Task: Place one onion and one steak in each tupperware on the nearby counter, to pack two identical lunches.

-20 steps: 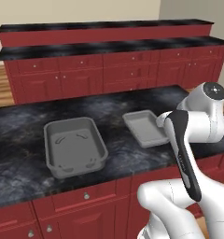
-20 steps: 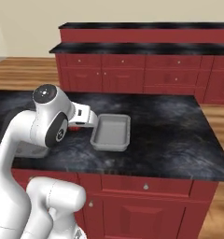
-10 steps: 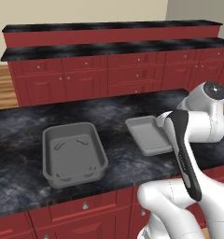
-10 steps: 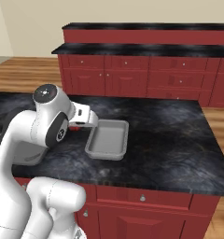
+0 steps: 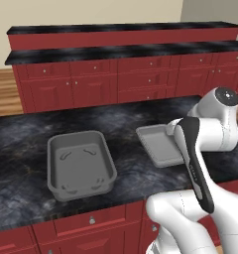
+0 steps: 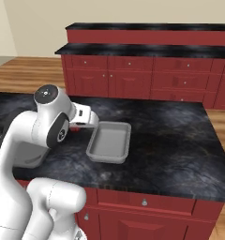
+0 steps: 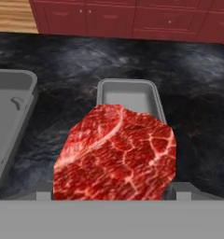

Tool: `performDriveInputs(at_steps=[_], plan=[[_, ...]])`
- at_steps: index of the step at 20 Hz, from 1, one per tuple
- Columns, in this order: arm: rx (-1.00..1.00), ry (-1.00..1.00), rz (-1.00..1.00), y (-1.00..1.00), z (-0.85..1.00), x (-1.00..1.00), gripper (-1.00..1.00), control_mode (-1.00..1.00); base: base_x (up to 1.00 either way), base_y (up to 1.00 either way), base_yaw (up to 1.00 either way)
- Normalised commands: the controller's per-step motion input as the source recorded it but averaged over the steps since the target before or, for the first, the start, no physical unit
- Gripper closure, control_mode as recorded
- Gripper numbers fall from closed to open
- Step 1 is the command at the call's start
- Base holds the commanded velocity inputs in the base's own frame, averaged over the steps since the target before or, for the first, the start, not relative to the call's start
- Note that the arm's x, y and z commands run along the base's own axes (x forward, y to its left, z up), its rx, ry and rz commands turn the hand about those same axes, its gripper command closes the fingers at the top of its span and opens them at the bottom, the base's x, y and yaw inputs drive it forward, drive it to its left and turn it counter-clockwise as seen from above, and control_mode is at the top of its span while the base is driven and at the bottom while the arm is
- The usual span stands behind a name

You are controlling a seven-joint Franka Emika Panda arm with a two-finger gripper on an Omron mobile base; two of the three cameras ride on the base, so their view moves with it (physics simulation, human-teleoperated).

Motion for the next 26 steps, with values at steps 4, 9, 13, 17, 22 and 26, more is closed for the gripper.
performDriveInputs(at_steps=[4, 9, 13, 17, 22, 26], plan=[[0.00, 0.03, 0.00, -0.22, -0.37, 0.19, 1.00, -1.00, 0.00, 0.00, 0.00], [0.00, 0.12, 0.01, -0.17, -0.37, 0.35, 1.00, -1.00, 0.00, 0.00, 0.00], [0.00, 0.15, 0.03, -0.06, -0.38, 0.42, 1.00, -1.00, 0.00, 0.00, 0.00], [0.00, 0.14, 0.01, 0.00, -0.33, 0.42, 1.00, -1.00, 0.00, 0.00, 0.00], [0.00, 0.06, 0.00, 0.00, -0.30, 0.36, 1.00, -1.00, 0.00, 0.00, 0.00], [0.00, -0.01, 0.00, 0.00, -0.38, 0.19, 1.00, -1.00, 0.00, 0.00, 0.00]])
